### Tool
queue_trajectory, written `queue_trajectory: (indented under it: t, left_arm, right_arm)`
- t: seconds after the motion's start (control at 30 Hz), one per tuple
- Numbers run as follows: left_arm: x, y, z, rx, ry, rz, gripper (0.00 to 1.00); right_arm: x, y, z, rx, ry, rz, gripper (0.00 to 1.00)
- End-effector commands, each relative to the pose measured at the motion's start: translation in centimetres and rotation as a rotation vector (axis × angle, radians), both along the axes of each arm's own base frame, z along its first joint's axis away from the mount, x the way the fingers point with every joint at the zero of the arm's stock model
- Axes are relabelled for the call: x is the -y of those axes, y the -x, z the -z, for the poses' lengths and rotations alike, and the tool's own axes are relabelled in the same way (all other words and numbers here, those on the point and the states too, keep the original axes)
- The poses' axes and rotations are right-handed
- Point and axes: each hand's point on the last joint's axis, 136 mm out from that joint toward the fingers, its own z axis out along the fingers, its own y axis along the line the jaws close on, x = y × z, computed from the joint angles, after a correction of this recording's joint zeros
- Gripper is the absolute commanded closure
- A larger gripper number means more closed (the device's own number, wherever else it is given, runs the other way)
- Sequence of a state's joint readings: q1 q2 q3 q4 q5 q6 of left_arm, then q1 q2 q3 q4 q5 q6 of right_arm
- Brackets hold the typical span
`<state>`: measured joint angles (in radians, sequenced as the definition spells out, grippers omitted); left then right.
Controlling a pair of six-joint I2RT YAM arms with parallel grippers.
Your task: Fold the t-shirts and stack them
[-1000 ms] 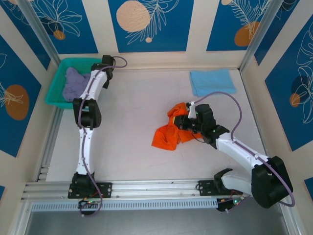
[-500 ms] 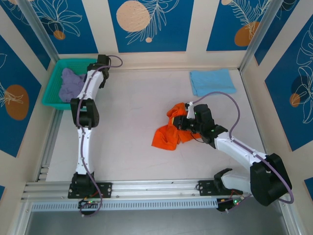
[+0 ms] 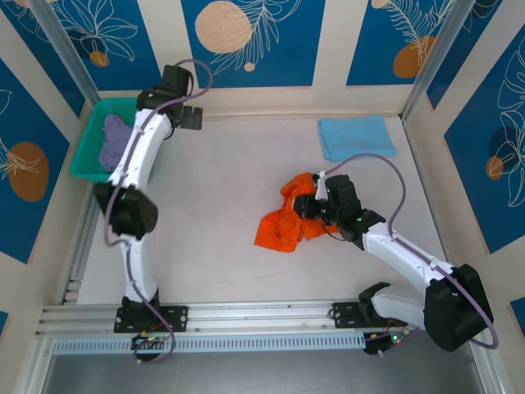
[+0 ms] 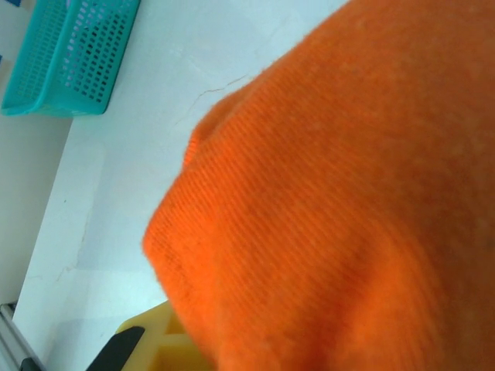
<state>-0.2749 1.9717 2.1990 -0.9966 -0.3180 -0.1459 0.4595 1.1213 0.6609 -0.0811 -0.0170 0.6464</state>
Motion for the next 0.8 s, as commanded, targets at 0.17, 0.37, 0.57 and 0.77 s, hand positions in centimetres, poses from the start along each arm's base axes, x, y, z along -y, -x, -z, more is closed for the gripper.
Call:
queue_trajectory:
  t: [0.17, 0.37, 0.57, 0.77]
  left_arm:
    - [14.8, 13.5, 5.2, -0.151, 0.646, 0.182, 0.11]
    - [19.4, 23.3, 16.6, -0.485, 0.567, 0.322, 0.19]
    - [21.4, 26.4, 21.7, -0.601, 0.465, 0.384, 0.28]
    - [22.3, 25.4, 24.1, -0.61, 0.396, 0.371, 0.36]
  right_arm:
    - [6.6, 0.1, -1.7, -0.168, 0.069, 0.252, 1.0]
    - [9.9, 3.4, -0.6, -0.229, 0.045, 0.331, 0.97]
    - [10.6, 5.6, 1.5, -0.261, 0.016, 0.363, 0.95]
    - [10.7, 6.3, 2.6, -0.302, 0.024, 0.363, 0.95]
